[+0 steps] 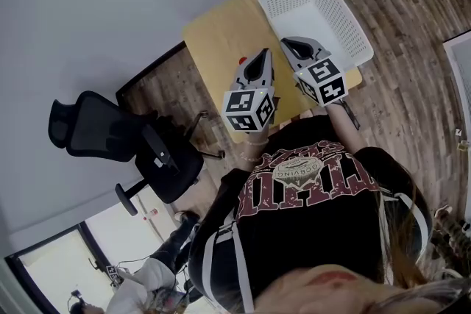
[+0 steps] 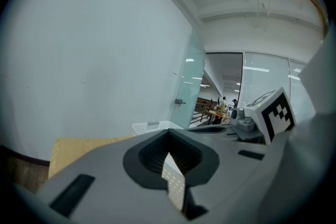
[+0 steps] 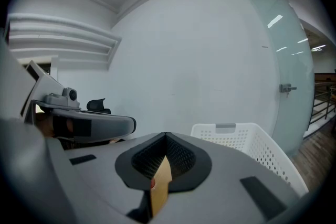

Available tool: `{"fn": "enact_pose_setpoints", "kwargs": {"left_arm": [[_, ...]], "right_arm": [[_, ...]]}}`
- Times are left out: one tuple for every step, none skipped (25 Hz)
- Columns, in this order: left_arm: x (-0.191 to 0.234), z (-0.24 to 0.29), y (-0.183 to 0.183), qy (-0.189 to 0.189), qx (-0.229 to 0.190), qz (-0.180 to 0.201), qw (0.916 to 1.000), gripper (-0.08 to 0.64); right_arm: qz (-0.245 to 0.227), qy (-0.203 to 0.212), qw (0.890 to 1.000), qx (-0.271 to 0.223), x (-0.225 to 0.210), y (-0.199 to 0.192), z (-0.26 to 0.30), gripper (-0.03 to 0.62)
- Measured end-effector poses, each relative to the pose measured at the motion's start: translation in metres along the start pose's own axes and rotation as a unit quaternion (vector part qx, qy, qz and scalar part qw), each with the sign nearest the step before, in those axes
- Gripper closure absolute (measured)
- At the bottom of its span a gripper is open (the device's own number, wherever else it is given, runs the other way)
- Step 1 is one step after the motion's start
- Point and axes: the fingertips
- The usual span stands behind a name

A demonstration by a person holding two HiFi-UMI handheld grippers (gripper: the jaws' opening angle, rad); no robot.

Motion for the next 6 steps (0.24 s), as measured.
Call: {"fn": "enact_pose_setpoints", "kwargs": {"left_arm": [[-0.0005, 0.0004, -0.0001, 0.000, 0.001, 0.005, 1.0000, 0.512], [-0.0009, 0.0008, 0.0002, 0.001, 0.002, 0.011, 0.9999, 0.512], [-0.0010, 0.0011, 0.0009, 0.001, 0.002, 0.014, 0.9999, 0.512], [-0.0011, 0.0015, 0.0017, 0.000, 0.001, 0.016, 0.9999, 0.512], [-0.0010, 0.0019, 0.0025, 0.000, 0.001, 0.018, 0.9998, 0.512], [-0.0010, 0.0023, 0.0032, 0.000, 0.000, 0.019, 0.9998, 0.512]], "right_arm": [[0.000, 0.000, 1.000, 0.000, -0.0004, -0.0004, -0.0001, 0.574], [0.000, 0.000, 1.000, 0.001, -0.0007, -0.0006, 0.0000, 0.574], [0.000, 0.000, 1.000, 0.001, -0.0009, -0.0006, 0.0003, 0.574], [0.000, 0.000, 1.000, 0.001, -0.0010, -0.0006, 0.0006, 0.574], [0.000, 0.000, 1.000, 0.001, -0.0012, -0.0007, 0.0009, 0.574], [0.000, 0.000, 1.000, 0.001, -0.0014, -0.0007, 0.0011, 0.574]]}}
Point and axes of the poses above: the fingertips, and each gripper's own axes: z forward along the fingers, x to its left, y out of its top, and after that the axes turned 8 degrees about -x, right-handed
